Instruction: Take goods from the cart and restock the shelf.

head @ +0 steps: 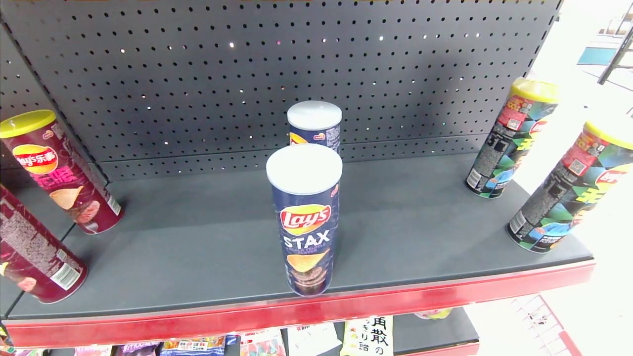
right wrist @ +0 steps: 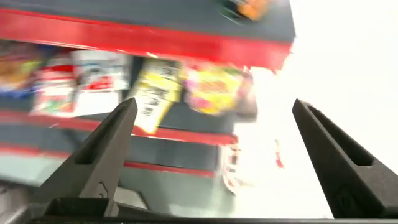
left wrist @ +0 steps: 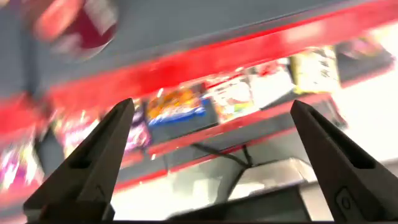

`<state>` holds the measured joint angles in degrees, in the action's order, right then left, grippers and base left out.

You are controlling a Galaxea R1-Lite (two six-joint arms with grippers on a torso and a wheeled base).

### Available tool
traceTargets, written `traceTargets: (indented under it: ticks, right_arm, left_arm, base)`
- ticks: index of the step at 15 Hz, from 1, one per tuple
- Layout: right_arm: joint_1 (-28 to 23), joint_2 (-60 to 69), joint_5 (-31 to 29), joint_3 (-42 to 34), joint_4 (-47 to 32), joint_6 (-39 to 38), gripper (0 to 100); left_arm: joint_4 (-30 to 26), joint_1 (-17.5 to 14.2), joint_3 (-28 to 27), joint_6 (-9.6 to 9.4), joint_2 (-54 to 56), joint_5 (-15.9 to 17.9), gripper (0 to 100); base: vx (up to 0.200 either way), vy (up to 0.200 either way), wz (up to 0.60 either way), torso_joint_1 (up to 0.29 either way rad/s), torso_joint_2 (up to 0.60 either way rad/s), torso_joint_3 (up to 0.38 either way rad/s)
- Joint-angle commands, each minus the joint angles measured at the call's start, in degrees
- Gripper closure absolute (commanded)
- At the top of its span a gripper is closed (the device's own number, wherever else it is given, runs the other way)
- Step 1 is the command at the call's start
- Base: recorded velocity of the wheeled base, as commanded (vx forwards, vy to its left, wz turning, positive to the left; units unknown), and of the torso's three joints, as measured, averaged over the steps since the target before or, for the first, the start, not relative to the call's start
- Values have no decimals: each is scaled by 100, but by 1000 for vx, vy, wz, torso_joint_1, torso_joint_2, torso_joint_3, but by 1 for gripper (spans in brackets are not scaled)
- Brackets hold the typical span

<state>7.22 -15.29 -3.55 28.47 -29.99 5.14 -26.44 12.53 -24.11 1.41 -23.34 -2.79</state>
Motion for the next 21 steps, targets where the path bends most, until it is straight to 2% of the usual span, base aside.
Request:
traceTargets:
  ticks: [1,3,5,7,8,9,10,11,13,21]
  right_arm:
    - [-563,474,-58,-157,-77,-277,0]
    - [-854,738,-50,-491,-68,-277,0]
    - [-695,1406,100,-983,63,-268,0]
    - [-713,1529,197,-1484,784,-312,0]
    - [-713,1529,188,-1836,1338,-321,0]
    - [-713,1529,179,-2372,2129,-339,0]
    - [-713,1529,197,-2680,2849,-374,0]
    - [-713,1529,276,-2847,2973,-435,0]
    - [-713,1529,399,-2847,2990,-567,0]
    - [-704,1520,399,-2847,2999,-488,0]
  left_arm:
    - [-555,-1157,109,113,788,-37,0]
    - [-538,-1218,478,113,1368,-55,0]
    - [-520,-1227,785,61,2203,-72,0]
    - [-379,-1227,864,113,2334,-37,0]
    - [201,-1227,1146,149,2334,-28,0]
    - [1255,-1227,1647,149,2334,-20,0]
    - [1959,-1227,1963,122,2334,-20,0]
    - [2881,-1227,2411,8,2334,-20,0]
    - [2653,-1227,2411,43,2334,-20,0]
    - [2653,-1227,2411,-36,2334,33,0]
  base:
    - [0,0,0,0,0,0]
    - [0,0,0,0,0,0]
    - [0,0,0,0,0,0]
    - [0,0,0,0,0,0]
    - [0,0,0,0,0,0]
    - [0,0,0,0,0,0]
    - [0,0,0,0,0,0]
    - [0,0,0,0,0,0]
    - [0,0,0,0,0,0]
    - [0,0,0,0,0,0]
